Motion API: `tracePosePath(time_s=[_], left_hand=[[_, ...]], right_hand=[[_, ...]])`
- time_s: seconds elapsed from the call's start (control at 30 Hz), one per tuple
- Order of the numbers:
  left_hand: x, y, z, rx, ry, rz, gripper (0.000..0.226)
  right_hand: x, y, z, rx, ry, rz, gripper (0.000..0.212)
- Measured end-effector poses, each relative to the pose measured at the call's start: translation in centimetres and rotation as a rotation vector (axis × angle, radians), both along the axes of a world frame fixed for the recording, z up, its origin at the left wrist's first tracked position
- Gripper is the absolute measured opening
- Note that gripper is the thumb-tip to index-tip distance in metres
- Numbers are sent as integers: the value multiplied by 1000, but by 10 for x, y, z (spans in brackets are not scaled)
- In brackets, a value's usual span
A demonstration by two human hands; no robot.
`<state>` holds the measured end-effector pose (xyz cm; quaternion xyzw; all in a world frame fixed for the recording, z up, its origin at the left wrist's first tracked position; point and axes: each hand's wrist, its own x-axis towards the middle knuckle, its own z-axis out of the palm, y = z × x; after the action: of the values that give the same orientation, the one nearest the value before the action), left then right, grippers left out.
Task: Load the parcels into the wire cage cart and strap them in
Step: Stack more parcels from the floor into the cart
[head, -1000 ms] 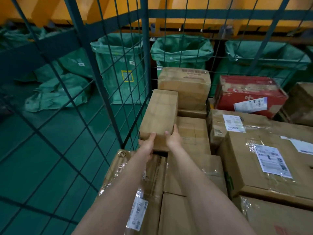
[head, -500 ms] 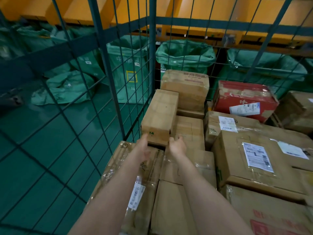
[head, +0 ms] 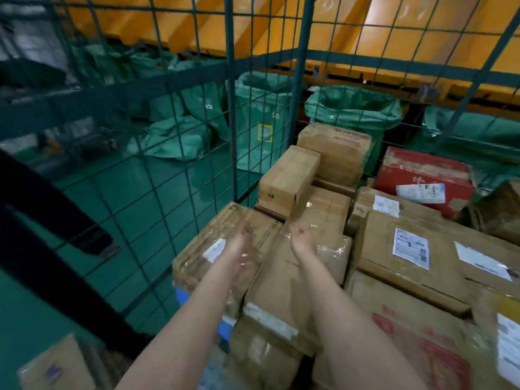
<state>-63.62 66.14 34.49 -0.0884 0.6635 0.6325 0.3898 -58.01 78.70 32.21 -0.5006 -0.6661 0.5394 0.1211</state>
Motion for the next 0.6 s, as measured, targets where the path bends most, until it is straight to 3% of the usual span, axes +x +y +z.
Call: tracePosePath(time_s=[0.07,0.17,0.3,0.5,0.6], left_hand=[[17,-19,-8,25,-63,78,26],[51,-44,-28,129,-181,155,44],[73,-82,-43,103,-168,269,23],[73,-155,-60,152,-238,449,38],[80,-189,-61,74,-232,549,22]], right_hand=[[13,-10,0,34,-1,-9,41],[31,-33,-7,78,7,15,33],[34,-66,-24,33,80,92,20],[20,-134,-38,-40,115,304,21],[13,-173,-50,-100,56,443,28]])
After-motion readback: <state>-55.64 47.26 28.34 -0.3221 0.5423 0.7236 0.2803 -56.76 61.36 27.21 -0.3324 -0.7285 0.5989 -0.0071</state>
